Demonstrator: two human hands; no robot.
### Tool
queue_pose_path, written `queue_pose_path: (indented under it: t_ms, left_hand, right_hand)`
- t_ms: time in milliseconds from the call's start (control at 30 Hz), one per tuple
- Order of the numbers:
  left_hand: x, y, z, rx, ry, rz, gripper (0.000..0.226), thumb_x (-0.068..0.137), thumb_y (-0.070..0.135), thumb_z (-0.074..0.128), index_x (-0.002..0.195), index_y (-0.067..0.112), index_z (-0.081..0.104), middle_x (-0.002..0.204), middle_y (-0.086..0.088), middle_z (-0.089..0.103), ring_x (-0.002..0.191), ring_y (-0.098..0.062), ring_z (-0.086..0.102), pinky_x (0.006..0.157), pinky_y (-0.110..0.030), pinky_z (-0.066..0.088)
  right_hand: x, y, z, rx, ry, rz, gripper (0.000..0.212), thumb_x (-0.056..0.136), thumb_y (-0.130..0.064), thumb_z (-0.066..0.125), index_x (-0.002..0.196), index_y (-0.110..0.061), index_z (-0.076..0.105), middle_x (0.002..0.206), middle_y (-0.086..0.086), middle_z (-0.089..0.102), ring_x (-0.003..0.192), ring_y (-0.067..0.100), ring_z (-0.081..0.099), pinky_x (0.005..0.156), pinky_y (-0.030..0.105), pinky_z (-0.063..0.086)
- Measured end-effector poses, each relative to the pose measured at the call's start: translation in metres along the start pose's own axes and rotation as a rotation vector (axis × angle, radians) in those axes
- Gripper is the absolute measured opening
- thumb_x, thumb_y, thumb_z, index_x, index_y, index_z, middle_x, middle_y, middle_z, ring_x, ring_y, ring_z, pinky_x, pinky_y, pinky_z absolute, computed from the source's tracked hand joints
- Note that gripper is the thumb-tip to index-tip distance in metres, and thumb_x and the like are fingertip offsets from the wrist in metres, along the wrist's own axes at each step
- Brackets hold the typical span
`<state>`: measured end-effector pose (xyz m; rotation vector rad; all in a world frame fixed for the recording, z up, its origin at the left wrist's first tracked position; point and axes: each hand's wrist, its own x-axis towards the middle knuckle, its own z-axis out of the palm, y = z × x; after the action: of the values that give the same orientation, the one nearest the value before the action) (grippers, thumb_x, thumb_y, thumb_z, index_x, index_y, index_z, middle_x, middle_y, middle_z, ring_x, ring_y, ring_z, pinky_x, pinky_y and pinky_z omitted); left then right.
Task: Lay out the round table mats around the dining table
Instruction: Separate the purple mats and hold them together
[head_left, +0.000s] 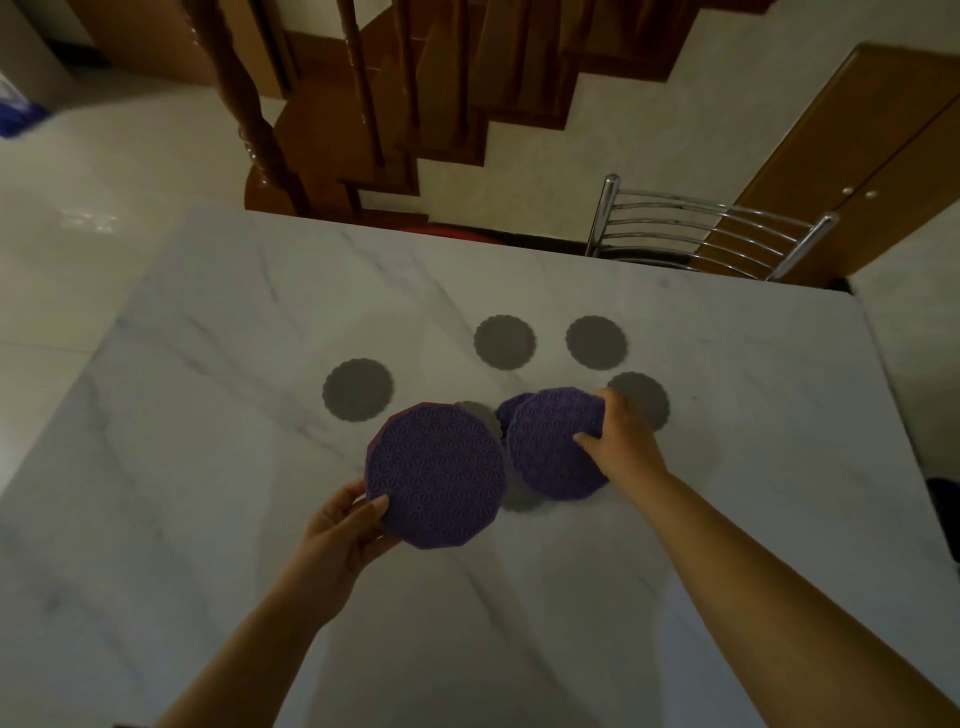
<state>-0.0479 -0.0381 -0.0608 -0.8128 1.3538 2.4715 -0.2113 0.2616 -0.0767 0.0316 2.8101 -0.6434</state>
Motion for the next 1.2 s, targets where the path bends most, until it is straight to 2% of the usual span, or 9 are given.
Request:
queue_pose_path:
  t_ms: [167,267,367,467,667,800,967,1100,1200]
  left_hand:
    - [-0.004,-0.001,0.004,0.001,-0.007,0.008,0.025,0.088,0.001,0.051,0.109,0.008,0.061,0.093,-0.008,0.075,0.079,-0.021,0.073,0.07,-0.033,0.061]
    - [-0.007,0.0,0.008,0.008,-0.012,0.001,0.025,0.092,-0.002,0.047,0.11,0.008,0.061,0.092,-0.007,0.075,0.078,-0.02,0.072,0.071,-0.033,0.061]
    - [-0.01,0.0,0.016,0.008,-0.028,-0.016,0.024,0.091,-0.001,0.049,0.11,0.008,0.061,0.093,-0.007,0.075,0.081,-0.021,0.072,0.074,-0.034,0.061]
    - [-0.013,-0.003,0.024,0.01,-0.058,-0.026,0.025,0.088,0.002,0.052,0.111,0.008,0.06,0.095,-0.007,0.075,0.084,-0.022,0.072,0.073,-0.034,0.061]
    - [-0.028,-0.007,0.025,-0.019,-0.122,-0.029,0.034,0.079,0.011,0.06,0.113,0.008,0.061,0.101,-0.01,0.074,0.088,-0.025,0.072,0.073,-0.032,0.06]
    - [-0.036,-0.008,0.022,-0.016,-0.148,-0.028,0.035,0.081,0.012,0.059,0.116,0.008,0.06,0.103,-0.01,0.074,0.09,-0.025,0.072,0.072,-0.031,0.06]
    - [-0.042,-0.008,0.024,-0.001,-0.19,-0.046,0.037,0.082,0.014,0.058,0.119,0.01,0.059,0.106,-0.011,0.073,0.092,-0.025,0.071,0.075,-0.032,0.06]
    - [-0.044,-0.008,0.02,-0.005,-0.223,-0.077,0.037,0.084,0.014,0.056,0.121,0.01,0.06,0.109,-0.014,0.071,0.091,-0.027,0.071,0.08,-0.036,0.059]
    - [-0.045,-0.008,0.02,0.0,-0.234,-0.098,0.034,0.083,0.015,0.056,0.117,0.01,0.064,0.107,-0.014,0.072,0.087,-0.027,0.072,0.077,-0.036,0.06]
  right_hand:
    - [-0.024,0.01,-0.036,0.32,0.104,0.049,0.026,0.091,-0.019,0.057,0.115,-0.009,0.061,0.11,0.01,0.067,0.096,0.022,0.061,0.078,0.027,0.042]
    - [-0.043,0.009,-0.065,0.682,0.189,0.059,0.024,0.09,-0.016,0.059,0.113,-0.011,0.063,0.101,0.005,0.067,0.096,0.024,0.065,0.08,0.037,0.053]
    - [-0.06,-0.005,-0.08,1.01,0.14,0.073,0.023,0.089,-0.018,0.06,0.112,-0.02,0.065,0.105,0.0,0.07,0.096,0.018,0.068,0.076,0.036,0.057]
    - [-0.078,-0.031,-0.07,1.144,0.019,0.054,0.017,0.088,-0.015,0.062,0.097,-0.026,0.071,0.096,-0.003,0.075,0.089,0.015,0.071,0.066,0.026,0.058]
    - [-0.103,-0.052,-0.033,1.085,-0.02,0.093,0.021,0.086,-0.018,0.065,0.106,-0.019,0.069,0.097,0.002,0.074,0.091,0.019,0.071,0.071,0.033,0.059]
    - [-0.115,-0.054,-0.018,0.945,0.021,0.047,0.016,0.085,-0.02,0.066,0.093,-0.033,0.068,0.099,-0.001,0.072,0.097,0.02,0.067,0.086,0.04,0.055]
    - [-0.129,-0.059,-0.003,0.951,0.017,0.107,0.023,0.086,-0.026,0.065,0.109,-0.026,0.064,0.103,-0.007,0.068,0.101,0.015,0.064,0.094,0.047,0.051]
    - [-0.14,-0.06,0.001,0.921,0.033,0.079,0.024,0.087,-0.028,0.064,0.108,-0.038,0.063,0.102,-0.014,0.065,0.099,0.008,0.062,0.092,0.041,0.053]
    - [-0.146,-0.058,0.004,0.845,0.064,0.056,0.032,0.087,-0.027,0.064,0.119,-0.027,0.063,0.103,-0.008,0.067,0.101,0.013,0.063,0.091,0.039,0.053]
